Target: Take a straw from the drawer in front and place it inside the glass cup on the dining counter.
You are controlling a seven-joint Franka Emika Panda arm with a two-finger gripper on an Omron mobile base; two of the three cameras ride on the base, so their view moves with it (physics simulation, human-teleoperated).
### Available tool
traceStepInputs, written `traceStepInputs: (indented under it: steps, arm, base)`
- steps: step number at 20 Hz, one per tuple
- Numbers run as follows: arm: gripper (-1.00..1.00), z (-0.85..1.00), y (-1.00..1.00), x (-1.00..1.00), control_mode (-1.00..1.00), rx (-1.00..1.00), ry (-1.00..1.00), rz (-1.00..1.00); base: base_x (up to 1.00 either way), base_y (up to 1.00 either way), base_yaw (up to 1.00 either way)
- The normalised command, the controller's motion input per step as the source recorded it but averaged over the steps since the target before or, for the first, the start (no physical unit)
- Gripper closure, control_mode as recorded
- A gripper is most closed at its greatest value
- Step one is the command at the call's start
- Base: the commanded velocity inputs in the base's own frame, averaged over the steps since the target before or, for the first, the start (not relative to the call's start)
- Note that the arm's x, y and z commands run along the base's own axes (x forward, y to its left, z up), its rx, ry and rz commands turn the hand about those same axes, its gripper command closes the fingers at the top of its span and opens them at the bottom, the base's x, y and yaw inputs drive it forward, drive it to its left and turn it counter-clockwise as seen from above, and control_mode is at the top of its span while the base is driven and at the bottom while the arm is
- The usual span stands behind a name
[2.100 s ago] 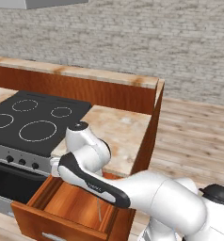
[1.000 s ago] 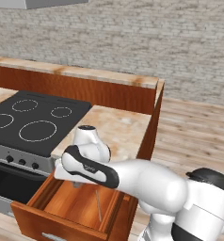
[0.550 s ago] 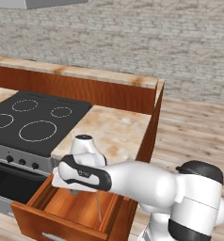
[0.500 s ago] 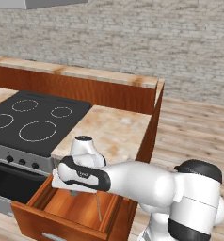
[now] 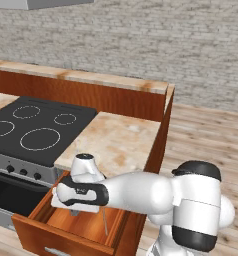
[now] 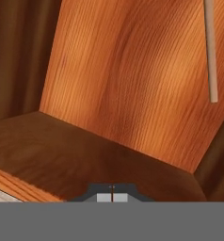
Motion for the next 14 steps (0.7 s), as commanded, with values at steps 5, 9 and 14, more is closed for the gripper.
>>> traceStepInputs:
  steps: [5, 9, 14]
  arm:
    - [1.0, -0.12, 0.15, 0.0, -1.0, 0.0, 0.0, 0.0]
    - [1.0, -0.19, 0.17, 0.0, -1.0, 0.0, 0.0, 0.0]
    - [1.0, -0.24, 0.16, 0.0, -1.0, 0.0, 0.0, 0.0]
  base:
    - [0.0, 0.0, 0.0]
    - [0.0, 0.0, 0.0]
    - [0.0, 0.0, 0.0]
